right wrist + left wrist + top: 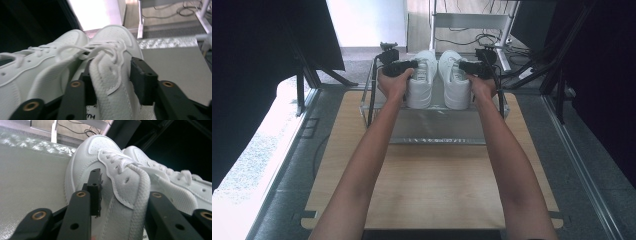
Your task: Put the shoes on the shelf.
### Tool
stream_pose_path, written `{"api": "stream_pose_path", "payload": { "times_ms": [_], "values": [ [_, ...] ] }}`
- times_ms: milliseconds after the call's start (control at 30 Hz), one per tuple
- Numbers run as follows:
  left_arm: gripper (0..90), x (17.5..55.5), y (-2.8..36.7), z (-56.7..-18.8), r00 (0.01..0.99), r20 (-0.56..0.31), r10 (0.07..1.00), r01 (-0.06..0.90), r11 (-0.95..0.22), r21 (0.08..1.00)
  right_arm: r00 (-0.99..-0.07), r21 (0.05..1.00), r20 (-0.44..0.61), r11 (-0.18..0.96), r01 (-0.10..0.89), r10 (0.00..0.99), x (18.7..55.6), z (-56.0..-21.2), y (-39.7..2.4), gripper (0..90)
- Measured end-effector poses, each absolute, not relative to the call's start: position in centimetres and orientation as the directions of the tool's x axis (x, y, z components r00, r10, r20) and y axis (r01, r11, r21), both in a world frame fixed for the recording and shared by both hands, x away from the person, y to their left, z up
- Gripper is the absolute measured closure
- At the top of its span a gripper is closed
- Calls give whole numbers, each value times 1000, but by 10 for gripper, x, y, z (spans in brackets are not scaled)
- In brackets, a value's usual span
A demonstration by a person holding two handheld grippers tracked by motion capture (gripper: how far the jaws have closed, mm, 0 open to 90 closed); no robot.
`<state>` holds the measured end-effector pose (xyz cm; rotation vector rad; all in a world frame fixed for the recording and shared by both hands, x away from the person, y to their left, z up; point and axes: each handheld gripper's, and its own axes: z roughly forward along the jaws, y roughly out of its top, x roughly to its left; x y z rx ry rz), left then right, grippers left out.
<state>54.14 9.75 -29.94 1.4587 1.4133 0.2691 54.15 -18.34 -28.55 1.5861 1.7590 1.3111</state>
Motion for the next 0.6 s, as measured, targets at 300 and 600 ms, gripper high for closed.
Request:
{"api": "stream_pose_path", "payload": {
  "times_ms": [300, 600],
  "values": [
    [607, 525, 111, -285, 344, -486, 804, 574, 229, 786, -330, 893, 257, -93, 440, 908, 519, -268, -201, 484],
    [811, 484, 134, -273, 392, -409, 824, 527, 163, 834, -400, 904, 208, -20, 426, 893, 486, -263, -233, 675]
  ]
}}
